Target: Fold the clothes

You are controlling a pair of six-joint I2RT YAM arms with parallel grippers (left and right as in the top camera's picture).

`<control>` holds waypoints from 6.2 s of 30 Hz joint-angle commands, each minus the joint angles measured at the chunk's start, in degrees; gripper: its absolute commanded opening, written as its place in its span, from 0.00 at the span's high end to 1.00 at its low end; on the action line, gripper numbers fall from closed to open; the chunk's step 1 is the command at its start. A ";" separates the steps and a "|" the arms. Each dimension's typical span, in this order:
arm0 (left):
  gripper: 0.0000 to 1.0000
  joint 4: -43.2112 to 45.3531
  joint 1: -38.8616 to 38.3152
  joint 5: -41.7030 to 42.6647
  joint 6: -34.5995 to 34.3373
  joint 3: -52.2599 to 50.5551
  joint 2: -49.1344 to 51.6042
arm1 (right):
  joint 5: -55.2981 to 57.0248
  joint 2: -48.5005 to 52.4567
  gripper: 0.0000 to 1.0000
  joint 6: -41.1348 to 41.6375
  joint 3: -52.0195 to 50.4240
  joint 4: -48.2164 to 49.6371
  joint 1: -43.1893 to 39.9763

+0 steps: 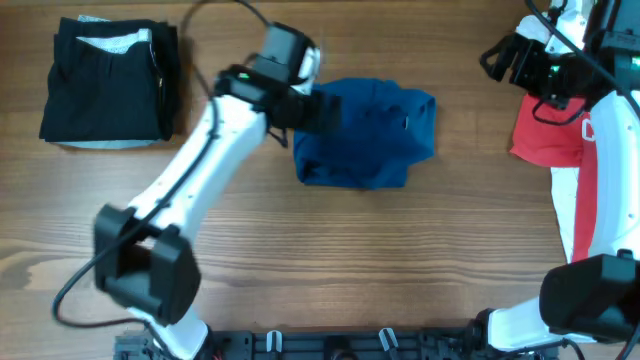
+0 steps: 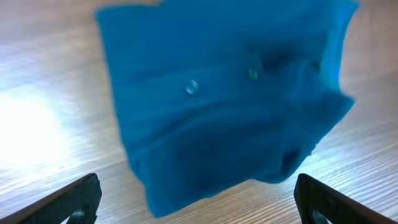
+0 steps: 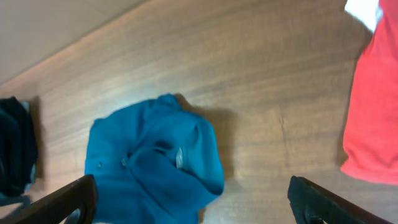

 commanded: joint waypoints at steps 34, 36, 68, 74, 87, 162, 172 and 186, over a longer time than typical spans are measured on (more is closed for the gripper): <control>0.00 2.43 5.92 -30.71 17.73 6.27 9.29 | 1.66 1.53 0.41 0.42 -2.43 0.63 0.00; 0.00 1.36 2.54 -26.14 21.40 6.27 6.73 | 1.70 1.53 0.41 0.39 -2.43 0.63 -0.02; 0.00 15.98 -12.11 -13.46 26.32 -13.64 11.89 | 3.37 1.53 0.40 -0.20 -2.43 -1.99 0.00; 0.20 19.78 -10.25 -13.49 26.32 -13.64 16.09 | 3.37 1.53 0.40 -0.20 -2.43 -2.03 0.00; 0.96 21.79 -4.09 -15.65 16.92 -13.14 9.57 | 3.39 1.53 0.40 -0.22 -2.43 -1.97 -0.02; 0.18 34.62 32.57 -0.63 20.04 -9.62 -4.76 | 3.63 1.53 0.34 2.56 -2.43 -2.56 0.09; 0.29 39.95 43.45 -8.50 11.91 -7.67 -8.04 | 4.02 1.53 0.34 2.56 -2.43 -2.38 0.11; 0.25 41.79 43.06 -8.72 2.43 -7.69 18.75 | 4.00 1.53 0.33 2.64 -2.43 -2.84 0.26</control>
